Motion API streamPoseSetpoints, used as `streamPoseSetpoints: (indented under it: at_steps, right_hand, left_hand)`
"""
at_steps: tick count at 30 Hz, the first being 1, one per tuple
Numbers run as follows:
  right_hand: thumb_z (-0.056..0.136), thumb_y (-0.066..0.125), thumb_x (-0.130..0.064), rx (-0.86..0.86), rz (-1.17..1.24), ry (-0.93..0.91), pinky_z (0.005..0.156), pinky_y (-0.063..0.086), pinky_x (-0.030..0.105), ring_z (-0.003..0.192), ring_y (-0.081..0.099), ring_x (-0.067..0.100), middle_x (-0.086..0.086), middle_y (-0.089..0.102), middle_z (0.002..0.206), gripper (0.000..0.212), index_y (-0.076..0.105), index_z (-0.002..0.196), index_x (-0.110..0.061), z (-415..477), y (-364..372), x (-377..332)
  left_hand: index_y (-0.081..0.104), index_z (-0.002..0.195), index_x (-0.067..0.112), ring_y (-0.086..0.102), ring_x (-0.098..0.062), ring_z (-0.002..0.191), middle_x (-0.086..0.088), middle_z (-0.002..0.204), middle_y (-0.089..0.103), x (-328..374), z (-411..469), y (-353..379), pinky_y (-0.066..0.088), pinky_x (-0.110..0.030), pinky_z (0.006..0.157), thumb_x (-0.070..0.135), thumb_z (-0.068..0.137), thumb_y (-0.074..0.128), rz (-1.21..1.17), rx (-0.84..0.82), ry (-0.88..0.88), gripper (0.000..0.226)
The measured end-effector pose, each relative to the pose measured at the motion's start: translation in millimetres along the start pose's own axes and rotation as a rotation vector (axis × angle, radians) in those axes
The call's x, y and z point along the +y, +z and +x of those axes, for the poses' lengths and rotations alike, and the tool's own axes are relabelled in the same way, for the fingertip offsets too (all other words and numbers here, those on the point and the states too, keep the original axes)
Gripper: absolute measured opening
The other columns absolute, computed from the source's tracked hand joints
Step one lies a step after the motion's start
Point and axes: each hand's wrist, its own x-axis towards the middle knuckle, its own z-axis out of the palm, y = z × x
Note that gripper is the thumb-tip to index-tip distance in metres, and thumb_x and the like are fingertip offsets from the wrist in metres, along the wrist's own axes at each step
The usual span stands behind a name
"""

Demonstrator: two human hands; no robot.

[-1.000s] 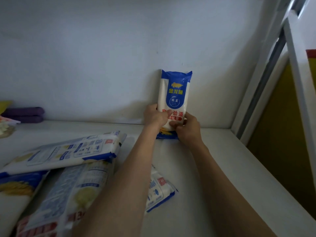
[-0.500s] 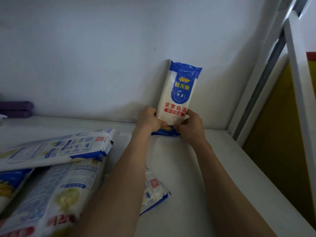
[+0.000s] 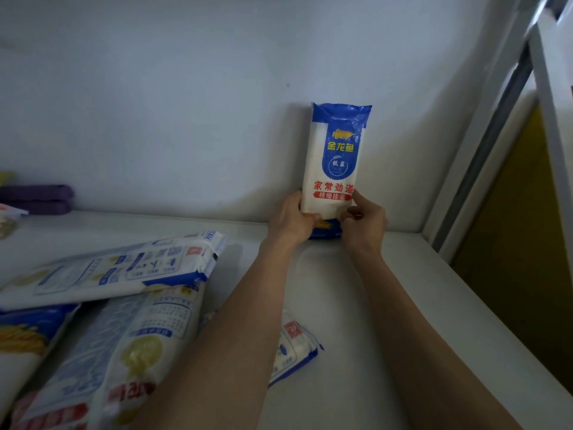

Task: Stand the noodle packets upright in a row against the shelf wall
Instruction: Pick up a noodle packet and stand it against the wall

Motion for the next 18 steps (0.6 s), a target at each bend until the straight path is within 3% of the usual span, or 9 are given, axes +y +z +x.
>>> streamPoseSetpoints:
  at_steps: [2,4,12,18]
  right_hand:
    - [0.087,0.051,0.011,0.033,0.030,0.009,0.087,0.058,0.036,0.096,0.065,0.021,0.009,0.068,0.107,0.055,0.055,0.136,-0.012,0,0,-1]
    - [0.088,0.052,0.009,0.051,0.032,0.013,0.087,0.058,0.041,0.099,0.065,0.023,0.011,0.068,0.114,0.051,0.057,0.134,-0.012,1,0,-3]
    - [0.095,0.053,-0.004,-0.030,-0.070,0.024,0.085,0.052,0.030,0.090,0.053,0.008,0.009,0.066,0.120,0.042,0.053,0.136,-0.013,3,-1,-6]
    - [0.091,0.060,-0.015,-0.046,-0.112,0.157,0.087,0.056,0.040,0.104,0.066,0.026,0.014,0.068,0.118,0.052,0.045,0.141,-0.011,7,-7,-13]
  left_hand:
    - [0.064,0.118,0.017,0.065,-0.026,0.104,-0.007,0.115,0.070,-2,2,2,0.053,-0.046,0.091,0.015,0.080,0.076,-0.014,0.007,-0.010,0.041]
    - [0.065,0.116,0.017,0.066,-0.026,0.103,-0.006,0.114,0.072,-3,4,2,0.054,-0.046,0.090,0.013,0.077,0.078,-0.040,0.009,-0.040,0.041]
    - [0.063,0.118,0.012,0.066,-0.026,0.106,-0.009,0.117,0.070,-1,3,2,0.054,-0.047,0.092,0.014,0.078,0.080,-0.058,-0.015,-0.091,0.044]
    - [0.058,0.121,0.010,0.064,-0.025,0.107,-0.008,0.119,0.067,8,-5,-3,0.053,-0.037,0.087,0.013,0.078,0.080,-0.042,0.000,-0.116,0.049]
